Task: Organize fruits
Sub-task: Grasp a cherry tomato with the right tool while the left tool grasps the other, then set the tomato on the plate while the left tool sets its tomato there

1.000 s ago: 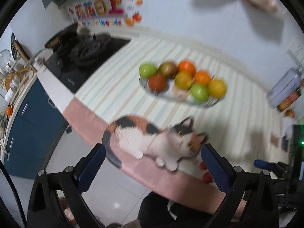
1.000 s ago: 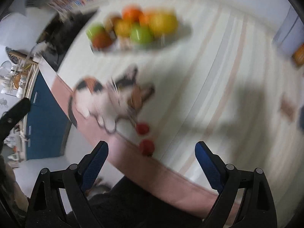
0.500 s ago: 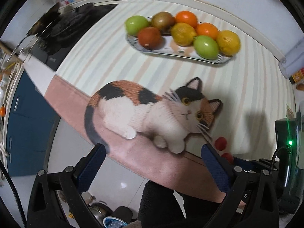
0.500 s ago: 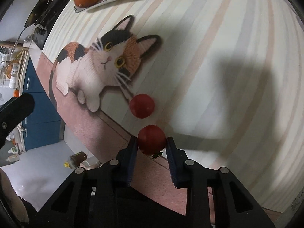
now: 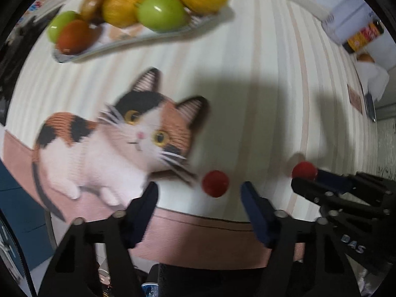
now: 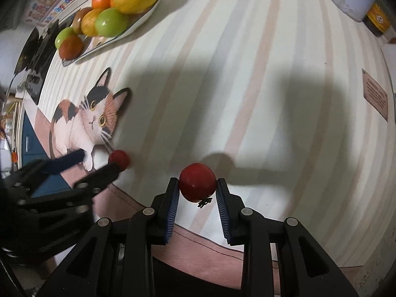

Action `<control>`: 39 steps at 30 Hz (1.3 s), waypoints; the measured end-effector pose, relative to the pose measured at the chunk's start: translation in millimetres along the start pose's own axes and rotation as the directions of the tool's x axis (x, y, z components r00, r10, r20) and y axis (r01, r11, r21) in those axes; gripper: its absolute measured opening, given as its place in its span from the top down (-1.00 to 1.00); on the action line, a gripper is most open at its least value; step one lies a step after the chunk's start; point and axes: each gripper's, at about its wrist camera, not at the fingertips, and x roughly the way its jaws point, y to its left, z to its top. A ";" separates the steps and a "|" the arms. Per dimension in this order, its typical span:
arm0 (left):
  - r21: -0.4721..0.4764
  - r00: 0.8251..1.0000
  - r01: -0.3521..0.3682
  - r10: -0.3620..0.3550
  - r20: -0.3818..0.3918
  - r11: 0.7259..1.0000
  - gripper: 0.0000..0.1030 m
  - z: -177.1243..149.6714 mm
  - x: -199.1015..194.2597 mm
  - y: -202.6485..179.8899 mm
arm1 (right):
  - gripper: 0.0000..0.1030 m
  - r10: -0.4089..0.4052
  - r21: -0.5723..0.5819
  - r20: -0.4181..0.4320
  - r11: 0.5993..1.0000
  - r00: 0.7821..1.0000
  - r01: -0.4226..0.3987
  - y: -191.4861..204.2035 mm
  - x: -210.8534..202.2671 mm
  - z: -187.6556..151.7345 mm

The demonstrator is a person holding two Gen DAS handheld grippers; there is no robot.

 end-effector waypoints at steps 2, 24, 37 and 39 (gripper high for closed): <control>0.013 1.000 0.008 -0.008 -0.020 1.000 0.03 1.1 8.3 -5.2 | 0.36 0.000 0.006 0.007 1.000 1.000 0.000 -1.7 -1.2 -0.4; -0.098 0.983 0.134 -0.120 0.141 0.986 0.56 49.6 -63.8 55.6 | 0.36 0.107 -0.028 0.115 0.994 0.988 -0.105 26.4 -41.6 51.1; -0.258 0.977 0.199 -0.170 0.129 0.945 0.56 150.6 -62.1 156.4 | 0.37 0.278 -0.085 0.153 0.960 0.948 -0.268 145.3 0.8 154.7; -0.263 0.979 0.198 -0.177 0.103 0.944 0.56 158.7 -53.3 160.7 | 0.37 0.284 -0.081 0.158 0.958 0.946 -0.275 153.5 8.4 163.2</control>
